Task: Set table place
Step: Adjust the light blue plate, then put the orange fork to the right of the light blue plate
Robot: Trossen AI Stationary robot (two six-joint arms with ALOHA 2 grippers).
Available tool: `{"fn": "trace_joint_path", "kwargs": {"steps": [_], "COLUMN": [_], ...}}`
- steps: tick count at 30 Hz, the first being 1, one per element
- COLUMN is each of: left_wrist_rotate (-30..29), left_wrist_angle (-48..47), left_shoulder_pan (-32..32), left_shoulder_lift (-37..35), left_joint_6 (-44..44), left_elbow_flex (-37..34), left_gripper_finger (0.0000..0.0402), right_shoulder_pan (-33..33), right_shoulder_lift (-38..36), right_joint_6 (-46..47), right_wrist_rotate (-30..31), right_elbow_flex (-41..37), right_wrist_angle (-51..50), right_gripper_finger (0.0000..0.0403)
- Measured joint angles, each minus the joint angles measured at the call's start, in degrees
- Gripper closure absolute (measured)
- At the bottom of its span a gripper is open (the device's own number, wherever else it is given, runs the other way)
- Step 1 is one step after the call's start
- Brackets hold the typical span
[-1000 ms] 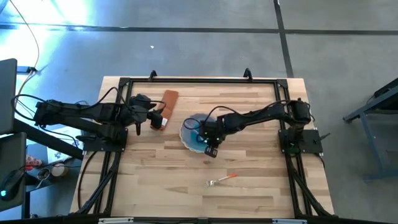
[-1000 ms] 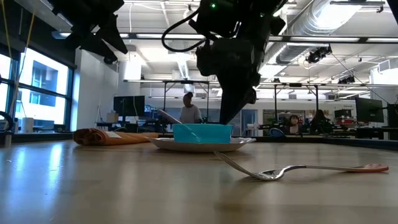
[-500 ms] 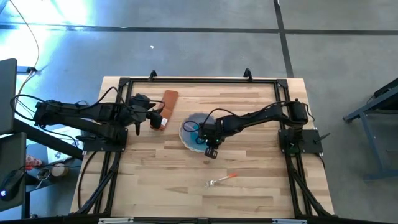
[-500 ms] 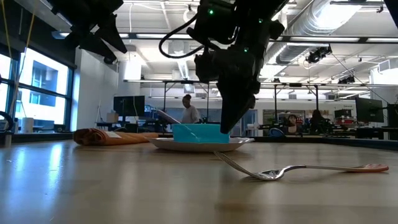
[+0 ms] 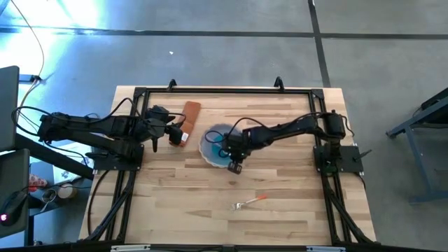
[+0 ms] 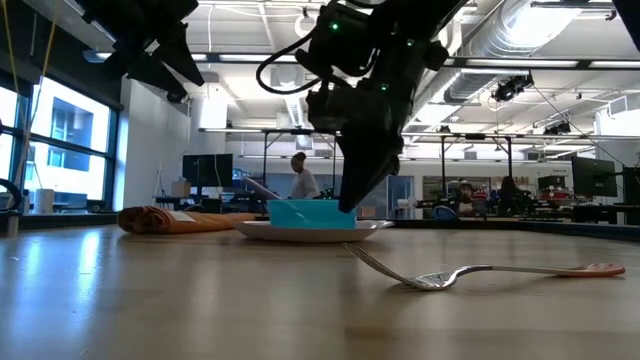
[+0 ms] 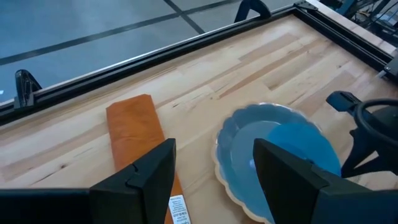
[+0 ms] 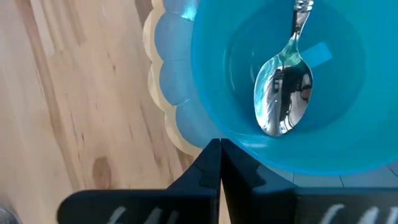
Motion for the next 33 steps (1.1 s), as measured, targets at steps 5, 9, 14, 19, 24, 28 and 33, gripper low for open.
{"fn": "trace_joint_path", "kwargs": {"steps": [5,9,14,19,24,28,33], "left_wrist_rotate": [0.00,0.00,0.00,-0.04,-0.12,-0.22,-0.22], "left_wrist_angle": [-0.20,-0.22,-0.22,-0.30,-0.39,-0.39,-0.42], "left_shoulder_pan": [0.01,0.00,0.01,0.00,0.02,0.02,0.02], "left_shoulder_lift": [0.00,0.00,0.00,0.02,0.04,0.04,0.04], "left_joint_6": [0.00,-0.02,-0.07,-0.20,-0.20,-0.09,0.07], "left_elbow_flex": [0.00,0.00,0.00,0.00,0.00,0.00,0.00], "left_gripper_finger": [0.0197,0.0197,0.0197,0.0197,0.0197,0.0197,0.0197], "right_shoulder_pan": [-0.96,-1.27,-0.93,-0.72,-0.67,1.67,5.55], "right_shoulder_lift": [0.00,0.00,-0.59,-3.01,-6.99,-8.57,-9.01], "right_joint_6": [-0.46,-0.45,-0.24,0.03,0.95,1.53,5.05], "right_wrist_rotate": [1.32,1.41,1.22,2.06,4.96,4.92,1.57], "right_elbow_flex": [0.00,0.00,-0.02,-0.02,-0.02,-0.02,-0.02], "right_wrist_angle": [0.32,0.29,-0.11,-4.83,-15.82,-21.41,-25.64], "right_gripper_finger": [0.0403,0.0403,0.0403,0.0403,0.0403,0.0403,0.0402]}}
